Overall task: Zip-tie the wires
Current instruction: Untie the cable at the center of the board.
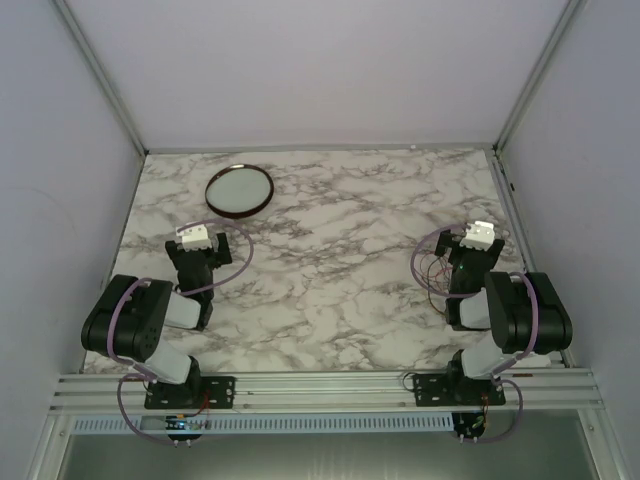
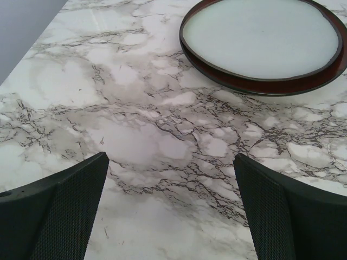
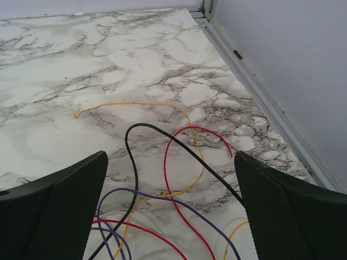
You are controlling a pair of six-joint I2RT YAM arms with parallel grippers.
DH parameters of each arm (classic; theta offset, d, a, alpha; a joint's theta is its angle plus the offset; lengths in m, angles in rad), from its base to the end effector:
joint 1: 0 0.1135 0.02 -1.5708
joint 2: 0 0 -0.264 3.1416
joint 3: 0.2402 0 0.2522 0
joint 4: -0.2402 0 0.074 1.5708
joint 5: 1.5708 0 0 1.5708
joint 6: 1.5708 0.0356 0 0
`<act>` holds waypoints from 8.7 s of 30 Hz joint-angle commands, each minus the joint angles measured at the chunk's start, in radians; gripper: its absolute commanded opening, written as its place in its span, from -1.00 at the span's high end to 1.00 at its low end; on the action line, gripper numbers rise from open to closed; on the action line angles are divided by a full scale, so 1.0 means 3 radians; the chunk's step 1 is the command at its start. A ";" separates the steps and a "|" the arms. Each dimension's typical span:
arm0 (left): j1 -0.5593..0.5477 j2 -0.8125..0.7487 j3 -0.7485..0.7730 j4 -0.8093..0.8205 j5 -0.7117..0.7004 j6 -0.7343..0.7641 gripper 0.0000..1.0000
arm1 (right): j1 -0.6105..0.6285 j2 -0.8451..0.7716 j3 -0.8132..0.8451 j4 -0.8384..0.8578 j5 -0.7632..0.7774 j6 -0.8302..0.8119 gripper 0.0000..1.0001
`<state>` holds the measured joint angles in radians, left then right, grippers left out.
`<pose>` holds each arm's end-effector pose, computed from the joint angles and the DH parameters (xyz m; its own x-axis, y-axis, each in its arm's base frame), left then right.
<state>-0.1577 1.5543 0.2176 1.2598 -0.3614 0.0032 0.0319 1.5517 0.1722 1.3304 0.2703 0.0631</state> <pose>0.2368 -0.0249 0.1449 -0.0765 0.0152 -0.9970 -0.2010 0.9791 0.0304 0.2288 -0.0022 0.1431 -0.0341 0.0597 -0.9976 0.2385 0.9699 0.0499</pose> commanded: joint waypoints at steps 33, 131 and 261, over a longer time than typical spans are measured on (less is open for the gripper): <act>0.0015 -0.1852 0.1561 -0.3616 0.1307 -0.1362 -1.00 | -0.0132 -0.0637 0.2626 -0.5312 -0.0415 0.1080 -0.87; -0.0102 -0.2030 0.2073 -0.3719 0.2313 -0.1984 -1.00 | 0.0058 -0.0768 0.3130 -0.6179 -0.0417 0.1437 1.00; -0.1829 -0.0051 0.5327 -0.4414 0.1373 -0.0714 1.00 | 0.0567 -0.1228 0.2564 -0.4204 -0.1042 0.0303 1.00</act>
<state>-0.7139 1.6253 1.8896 -0.0383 0.1104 -0.2272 0.1947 1.2831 0.7460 0.1490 -0.2138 0.2428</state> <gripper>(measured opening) 0.005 0.005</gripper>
